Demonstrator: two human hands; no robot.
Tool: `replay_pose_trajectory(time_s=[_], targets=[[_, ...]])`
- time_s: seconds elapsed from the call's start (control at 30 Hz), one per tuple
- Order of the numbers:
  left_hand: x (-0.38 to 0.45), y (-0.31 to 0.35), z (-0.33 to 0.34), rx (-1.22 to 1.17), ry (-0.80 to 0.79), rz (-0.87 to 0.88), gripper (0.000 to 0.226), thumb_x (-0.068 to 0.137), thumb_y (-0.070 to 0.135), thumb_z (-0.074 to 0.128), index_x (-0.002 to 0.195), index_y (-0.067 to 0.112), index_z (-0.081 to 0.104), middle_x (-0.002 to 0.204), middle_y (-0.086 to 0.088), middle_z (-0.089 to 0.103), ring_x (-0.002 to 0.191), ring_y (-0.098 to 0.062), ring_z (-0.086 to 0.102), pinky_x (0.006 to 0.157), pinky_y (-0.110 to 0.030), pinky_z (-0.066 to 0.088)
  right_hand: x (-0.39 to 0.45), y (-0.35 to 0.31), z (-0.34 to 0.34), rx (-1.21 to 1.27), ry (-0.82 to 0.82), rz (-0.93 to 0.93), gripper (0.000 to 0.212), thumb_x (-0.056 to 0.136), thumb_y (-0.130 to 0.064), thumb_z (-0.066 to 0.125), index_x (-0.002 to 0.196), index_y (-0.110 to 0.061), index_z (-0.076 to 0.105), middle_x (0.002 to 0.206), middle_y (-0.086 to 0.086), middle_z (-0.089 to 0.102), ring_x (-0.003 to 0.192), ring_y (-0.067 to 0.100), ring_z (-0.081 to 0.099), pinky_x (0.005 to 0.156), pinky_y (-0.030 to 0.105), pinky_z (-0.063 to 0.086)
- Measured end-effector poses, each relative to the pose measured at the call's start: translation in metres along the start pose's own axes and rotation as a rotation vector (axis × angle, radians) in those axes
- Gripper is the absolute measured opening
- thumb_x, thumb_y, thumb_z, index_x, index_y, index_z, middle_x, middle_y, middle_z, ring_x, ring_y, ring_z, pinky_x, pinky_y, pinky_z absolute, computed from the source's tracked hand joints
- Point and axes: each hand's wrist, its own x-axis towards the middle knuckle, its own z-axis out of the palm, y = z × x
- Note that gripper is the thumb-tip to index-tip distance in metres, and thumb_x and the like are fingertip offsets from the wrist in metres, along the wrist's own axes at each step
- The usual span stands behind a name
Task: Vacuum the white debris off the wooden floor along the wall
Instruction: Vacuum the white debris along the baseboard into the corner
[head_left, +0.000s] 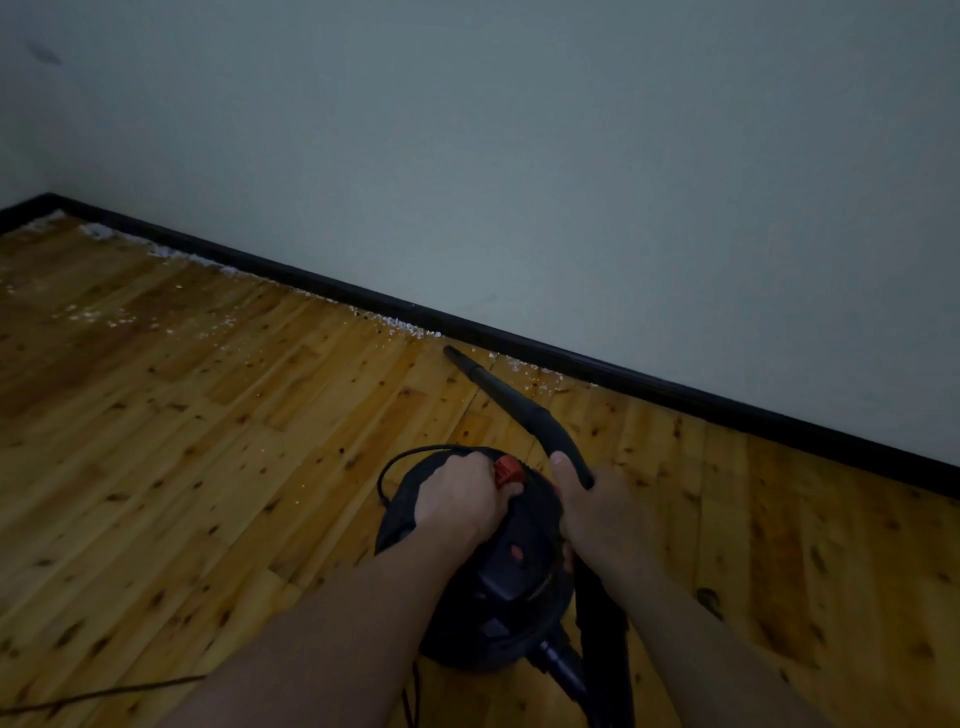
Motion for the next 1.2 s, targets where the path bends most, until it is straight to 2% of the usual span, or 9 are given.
replay_pose_trajectory(time_s=[0.23,0.37,0.5,0.7,0.77,0.87,0.93,1.1,1.2], targets=[[-0.001,-0.001,-0.001,0.001,-0.014,-0.002,0.041,0.097,0.060,0.061,0.093,0.020,0.057,0.090,-0.001,0.064,0.087,-0.026,0.066,0.065,-0.036,0.045,-0.002,0.002,-0.006,0.011,0.033,0.002,0.052,0.103,-0.054,0.049,0.068,-0.016,0.056,0.054,0.000,0.056,0.048,0.018,0.058,0.053,0.034,0.048],[0.000,-0.002,0.001,-0.010,-0.020,0.001,0.040,0.097,0.060,0.061,0.091,0.020,0.058,0.094,-0.004,0.069,0.085,-0.027,0.067,0.064,-0.035,0.045,-0.007,0.002,-0.012,0.028,0.043,-0.004,0.053,0.106,-0.050,0.050,0.065,-0.016,0.054,0.049,-0.003,0.053,0.041,0.013,0.054,0.047,0.027,0.043],[0.000,-0.003,0.004,-0.013,-0.023,0.006,0.040,0.097,0.059,0.061,0.086,0.021,0.056,0.085,-0.002,0.063,0.076,-0.026,0.062,0.062,-0.034,0.044,-0.010,0.004,-0.019,0.019,0.046,0.043,0.054,0.104,-0.056,0.048,0.065,-0.020,0.056,0.046,-0.007,0.052,0.050,0.017,0.057,0.058,0.033,0.047],[-0.003,-0.004,0.006,-0.022,-0.026,0.014,0.041,0.097,0.059,0.060,0.087,0.020,0.056,0.086,-0.003,0.064,0.077,-0.026,0.062,0.065,-0.036,0.048,-0.021,0.007,-0.028,-0.007,0.041,0.038,0.055,0.106,-0.054,0.045,0.072,-0.015,0.060,0.043,-0.006,0.052,0.035,0.006,0.052,0.048,0.026,0.044],[-0.004,-0.005,0.006,-0.022,-0.029,0.017,0.042,0.097,0.059,0.060,0.082,0.021,0.053,0.084,-0.003,0.062,0.075,-0.025,0.060,0.064,-0.035,0.047,-0.024,0.008,-0.031,0.020,0.039,0.038,0.055,0.106,-0.054,0.046,0.074,-0.013,0.063,0.047,-0.004,0.054,0.039,0.011,0.054,0.048,0.030,0.049],[-0.006,-0.005,0.007,-0.022,-0.039,0.014,0.043,0.097,0.059,0.060,0.080,0.021,0.053,0.082,-0.003,0.062,0.074,-0.026,0.062,0.063,-0.035,0.049,-0.024,0.014,-0.034,0.027,0.064,0.066,0.057,0.101,-0.060,0.048,0.066,-0.016,0.061,0.055,0.002,0.058,0.052,0.021,0.060,0.069,0.048,0.060],[-0.005,-0.006,0.007,-0.022,-0.049,0.013,0.043,0.097,0.059,0.061,0.079,0.021,0.053,0.079,-0.002,0.061,0.073,-0.025,0.061,0.063,-0.036,0.049,-0.026,0.015,-0.035,0.028,0.070,0.079,0.059,0.100,-0.062,0.048,0.065,-0.017,0.061,0.057,0.004,0.060,0.054,0.024,0.062,0.073,0.051,0.061],[-0.002,-0.007,0.008,-0.021,-0.046,0.035,0.045,0.096,0.060,0.060,0.076,0.021,0.052,0.073,0.000,0.057,0.067,-0.024,0.056,0.060,-0.034,0.042,-0.032,0.016,-0.037,0.066,0.053,0.061,0.061,0.106,-0.054,0.046,0.062,-0.013,0.056,0.045,0.000,0.054,0.039,0.017,0.057,0.047,0.031,0.050],[-0.003,-0.008,0.009,-0.020,-0.044,0.042,0.044,0.096,0.061,0.060,0.080,0.020,0.055,0.075,0.000,0.059,0.066,-0.022,0.055,0.060,-0.034,0.042,-0.035,0.015,-0.036,0.053,0.074,0.045,0.060,0.107,-0.052,0.045,0.064,-0.013,0.055,0.040,-0.004,0.051,0.036,0.014,0.055,0.041,0.022,0.044]])
